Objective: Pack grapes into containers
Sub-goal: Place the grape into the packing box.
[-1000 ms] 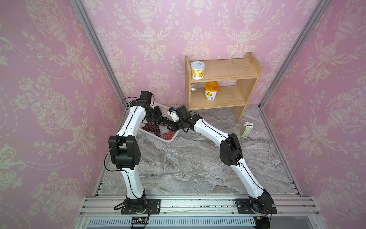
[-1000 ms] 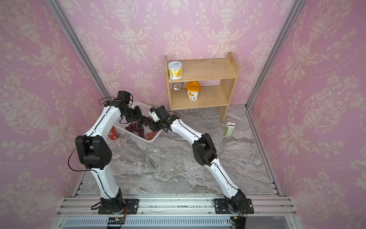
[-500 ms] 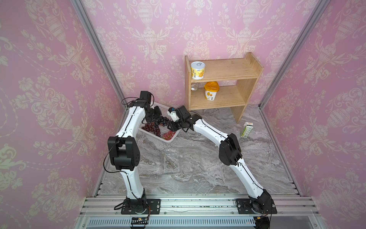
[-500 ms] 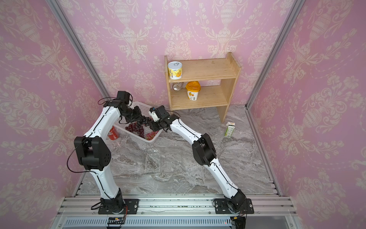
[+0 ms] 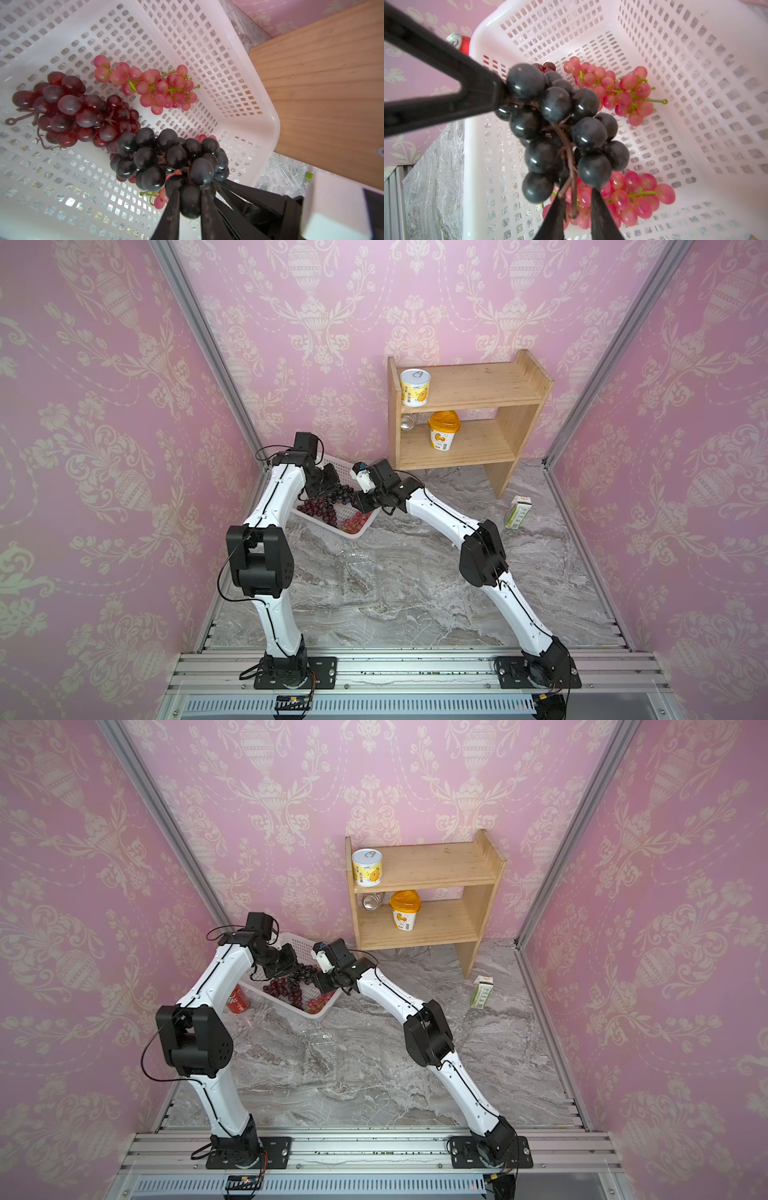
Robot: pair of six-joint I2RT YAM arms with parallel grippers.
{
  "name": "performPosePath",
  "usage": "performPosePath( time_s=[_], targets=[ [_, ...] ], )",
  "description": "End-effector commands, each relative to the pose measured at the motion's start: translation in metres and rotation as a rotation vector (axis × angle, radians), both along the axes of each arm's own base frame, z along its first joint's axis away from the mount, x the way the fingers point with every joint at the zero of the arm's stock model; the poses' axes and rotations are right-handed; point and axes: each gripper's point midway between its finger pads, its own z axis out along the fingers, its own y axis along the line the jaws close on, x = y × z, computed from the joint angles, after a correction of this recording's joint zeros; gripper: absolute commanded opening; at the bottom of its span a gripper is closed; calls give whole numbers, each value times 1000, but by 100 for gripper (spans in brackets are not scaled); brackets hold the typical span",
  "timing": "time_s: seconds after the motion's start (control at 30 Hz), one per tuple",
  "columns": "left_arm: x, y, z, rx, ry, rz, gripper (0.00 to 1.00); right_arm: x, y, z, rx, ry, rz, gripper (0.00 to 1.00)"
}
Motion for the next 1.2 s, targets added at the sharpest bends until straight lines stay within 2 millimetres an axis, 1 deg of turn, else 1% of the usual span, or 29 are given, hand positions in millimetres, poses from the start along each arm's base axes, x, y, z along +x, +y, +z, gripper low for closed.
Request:
performPosePath(
  time_s=[0.0, 0.23, 0.33, 0.4, 0.6, 0.83, 1.0, 1.1, 1.17],
  targets=[
    [-4, 2, 14, -10, -32, -1, 20, -3, 7, -8, -15, 6, 8, 20],
    [-3, 2, 17, -13, -41, 2, 20, -5, 7, -15, -28, 21, 15, 19],
    [-4, 2, 18, -12, -43, 0, 20, -5, 7, -15, -26, 22, 15, 14],
    [-4, 2, 18, -12, -41, -1, 20, -5, 7, -15, -26, 23, 14, 13],
    [-4, 2, 17, -13, -42, 1, 20, -6, 6, -13, -31, 22, 15, 0],
    [-4, 2, 13, -13, -36, 2, 21, -7, 4, -5, -35, 14, 11, 0],
    [-2, 1, 6, -16, -29, 4, 30, -9, 0, 3, -49, 0, 4, 0],
    [-1, 1, 2, -18, -23, 5, 32, -10, -1, 7, -53, 1, 7, 0],
    [-1, 1, -1, -19, -18, 5, 39, -11, -3, 11, -61, -6, 3, 0]
  ],
)
